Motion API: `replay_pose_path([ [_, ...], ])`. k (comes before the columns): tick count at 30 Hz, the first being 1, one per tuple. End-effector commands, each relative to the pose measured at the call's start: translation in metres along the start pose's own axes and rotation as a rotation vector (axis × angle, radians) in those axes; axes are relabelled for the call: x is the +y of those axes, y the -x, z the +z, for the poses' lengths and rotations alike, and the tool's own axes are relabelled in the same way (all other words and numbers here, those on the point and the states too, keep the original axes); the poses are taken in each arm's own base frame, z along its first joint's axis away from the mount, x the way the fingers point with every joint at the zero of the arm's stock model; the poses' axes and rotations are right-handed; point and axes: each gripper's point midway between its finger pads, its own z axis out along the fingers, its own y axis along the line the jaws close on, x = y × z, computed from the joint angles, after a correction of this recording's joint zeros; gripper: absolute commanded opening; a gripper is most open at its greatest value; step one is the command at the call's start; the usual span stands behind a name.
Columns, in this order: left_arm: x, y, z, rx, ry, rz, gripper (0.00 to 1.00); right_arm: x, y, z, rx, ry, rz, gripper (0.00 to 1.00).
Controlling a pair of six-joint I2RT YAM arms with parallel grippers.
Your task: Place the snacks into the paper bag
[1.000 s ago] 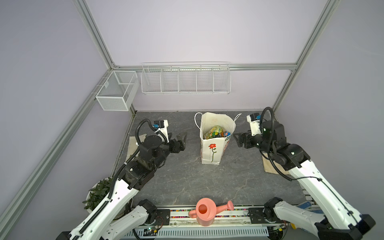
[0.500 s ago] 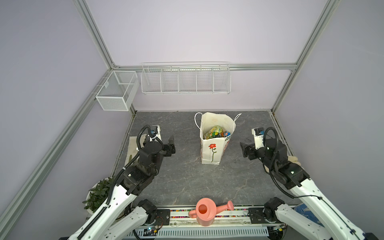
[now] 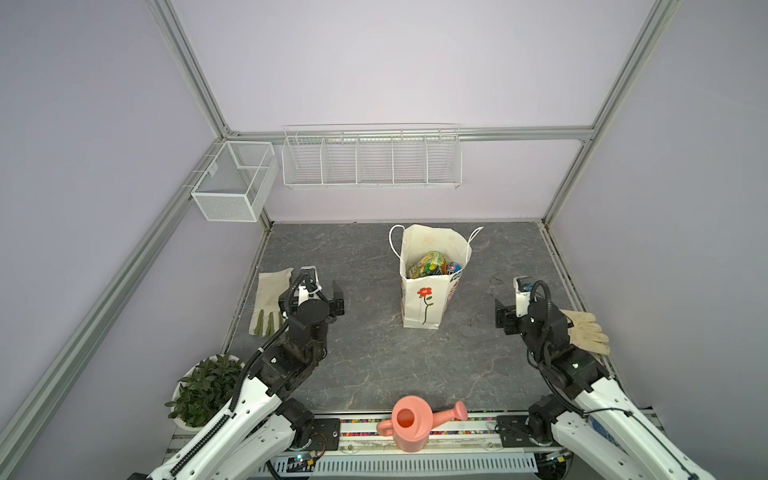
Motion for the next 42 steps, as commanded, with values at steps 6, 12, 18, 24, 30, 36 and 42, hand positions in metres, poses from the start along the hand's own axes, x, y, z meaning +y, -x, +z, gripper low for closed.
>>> replay_pose_path([
  [6, 0.009, -0.01, 0.004, -0.02, 0.071, 0.031, 0.99, -0.021, -0.015, -0.001, -0.027, -0.102, 0.038, 0.89],
  [12, 0.021, -0.024, 0.005, -0.026, 0.143, 0.022, 0.99, -0.028, -0.031, 0.001, -0.014, -0.146, 0.048, 0.89],
  [18, 0.024, -0.04, 0.012, 0.0, 0.184, 0.03, 0.99, -0.031, -0.042, 0.003, -0.011, -0.168, 0.061, 0.89],
  [24, 0.024, -0.059, 0.021, 0.041, 0.217, 0.064, 0.99, -0.035, -0.049, 0.004, -0.013, -0.195, 0.053, 0.89],
  [30, 0.03, -0.08, 0.027, 0.081, 0.248, 0.088, 0.99, -0.041, -0.061, 0.007, 0.004, -0.238, 0.055, 0.89],
  [36, 0.035, -0.103, 0.035, 0.115, 0.276, 0.089, 0.99, -0.046, -0.078, 0.009, 0.012, -0.27, 0.076, 0.88],
  [42, 0.042, -0.124, 0.041, 0.151, 0.306, 0.058, 0.99, -0.052, -0.08, 0.01, -0.004, -0.31, 0.096, 0.89],
])
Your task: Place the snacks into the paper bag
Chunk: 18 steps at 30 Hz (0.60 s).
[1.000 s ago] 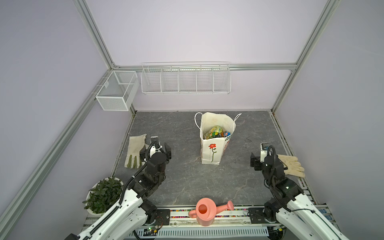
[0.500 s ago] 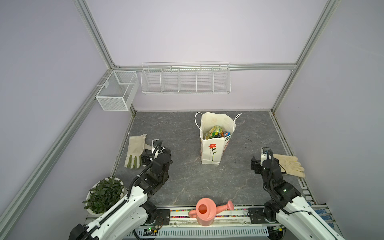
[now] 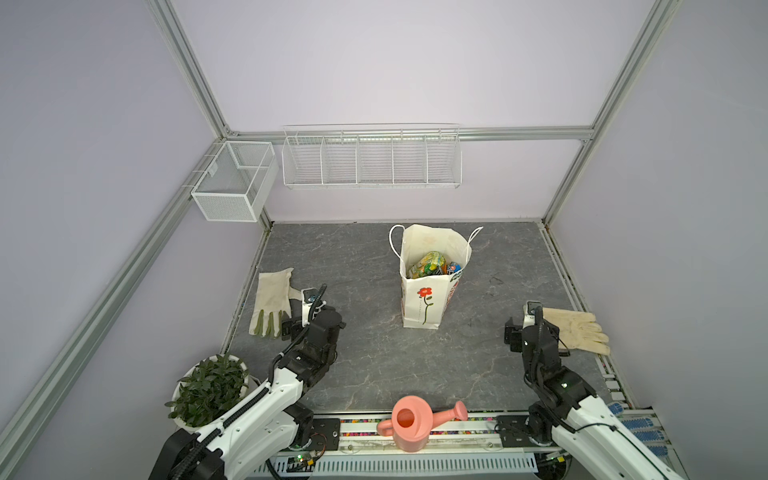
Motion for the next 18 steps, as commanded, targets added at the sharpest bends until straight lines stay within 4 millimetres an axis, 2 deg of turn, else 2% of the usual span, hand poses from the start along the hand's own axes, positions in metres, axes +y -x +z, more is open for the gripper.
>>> replay_pose_path([
  [1, 0.002, 0.005, 0.003, -0.009, 0.014, -0.074, 0.99, -0.008, 0.002, 0.004, -0.029, -0.056, 0.041, 0.89],
  [8, 0.012, 0.001, 0.009, 0.027, 0.083, -0.068, 0.99, -0.015, 0.001, 0.008, -0.004, -0.121, 0.048, 0.88],
  [18, 0.027, 0.001, 0.003, -0.001, 0.115, -0.125, 0.99, -0.018, 0.002, 0.009, -0.012, -0.142, 0.067, 0.89],
])
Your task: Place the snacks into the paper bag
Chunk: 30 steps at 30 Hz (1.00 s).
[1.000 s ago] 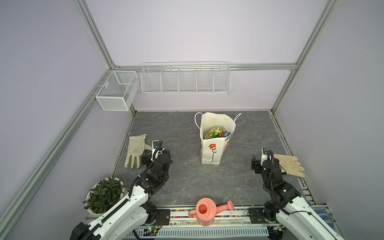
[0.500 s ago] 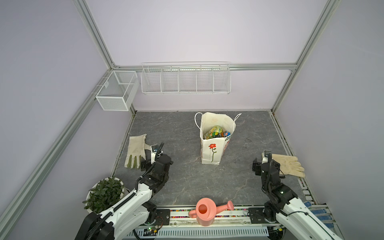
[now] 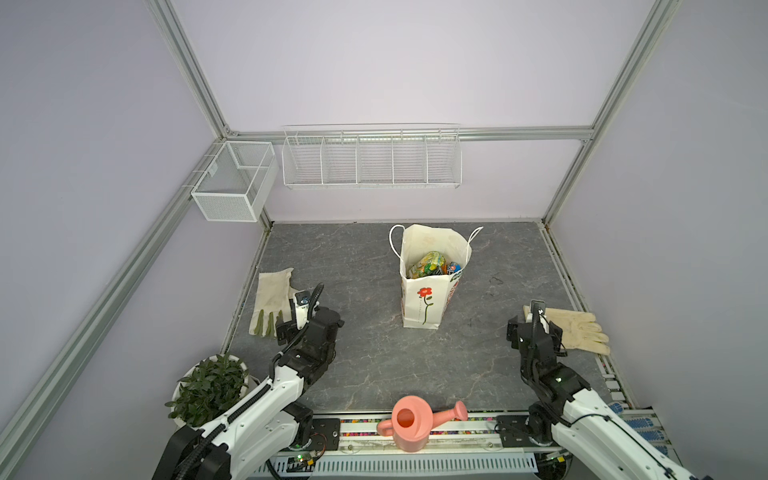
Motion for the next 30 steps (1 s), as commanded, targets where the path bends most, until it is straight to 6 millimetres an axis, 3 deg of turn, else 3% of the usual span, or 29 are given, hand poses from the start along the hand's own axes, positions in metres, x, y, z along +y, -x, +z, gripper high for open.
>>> replay_pose_path([
  [1, 0.009, 0.003, -0.001, -0.014, 0.033, -0.044, 0.99, -0.003, 0.006, 0.002, -0.024, -0.02, 0.037, 0.89],
  [8, 0.018, 0.005, -0.005, -0.051, 0.04, -0.083, 0.99, -0.019, 0.011, 0.001, -0.075, -0.103, 0.086, 0.89],
  [21, 0.016, 0.009, -0.004, -0.077, 0.041, -0.105, 1.0, -0.022, 0.016, -0.002, -0.153, -0.075, 0.137, 0.88],
  [30, 0.029, 0.009, -0.008, -0.096, 0.079, -0.146, 1.0, -0.03, 0.016, -0.006, -0.201, -0.087, 0.185, 0.88],
])
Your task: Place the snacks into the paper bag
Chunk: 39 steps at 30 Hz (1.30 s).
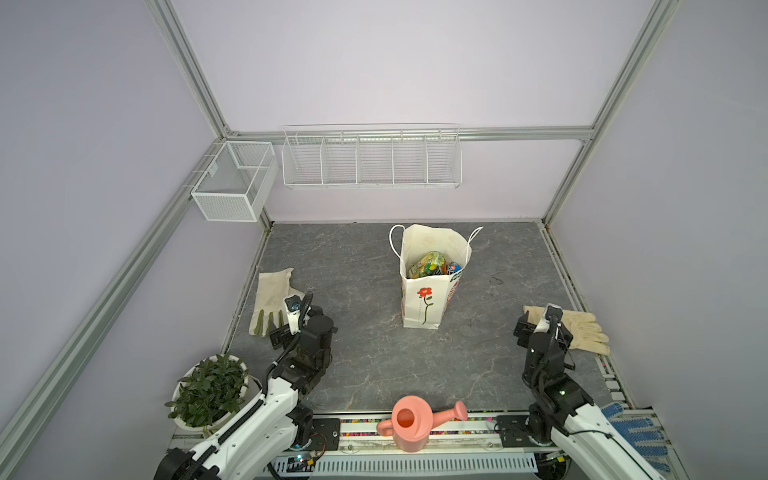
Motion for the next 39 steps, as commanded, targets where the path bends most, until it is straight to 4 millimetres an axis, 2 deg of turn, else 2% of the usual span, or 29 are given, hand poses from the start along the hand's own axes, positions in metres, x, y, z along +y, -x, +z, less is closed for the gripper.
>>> replay_pose_path([
  [1, 0.01, 0.002, -0.001, -0.022, 0.038, -0.041, 1.0, -0.005, 0.003, 0.0, -0.039, -0.019, 0.021, 0.88],
  [6, 0.016, 0.012, -0.005, -0.083, 0.033, -0.114, 1.0, -0.006, 0.004, 0.001, -0.042, -0.023, 0.032, 0.89],
  [7, 0.018, 0.001, -0.005, -0.077, 0.035, -0.098, 1.0, -0.006, 0.003, 0.002, -0.04, -0.023, 0.031, 0.88],
  [17, 0.022, 0.001, -0.006, -0.096, 0.043, -0.119, 1.0, -0.006, 0.003, 0.004, -0.036, -0.025, 0.035, 0.89],
  [32, 0.016, 0.004, -0.005, -0.116, 0.013, -0.125, 0.99, -0.011, 0.003, 0.007, -0.058, -0.027, 0.092, 0.88],
  [39, 0.01, 0.004, -0.003, -0.122, -0.011, -0.139, 0.99, -0.003, 0.001, 0.019, -0.043, -0.013, 0.085, 0.88],
])
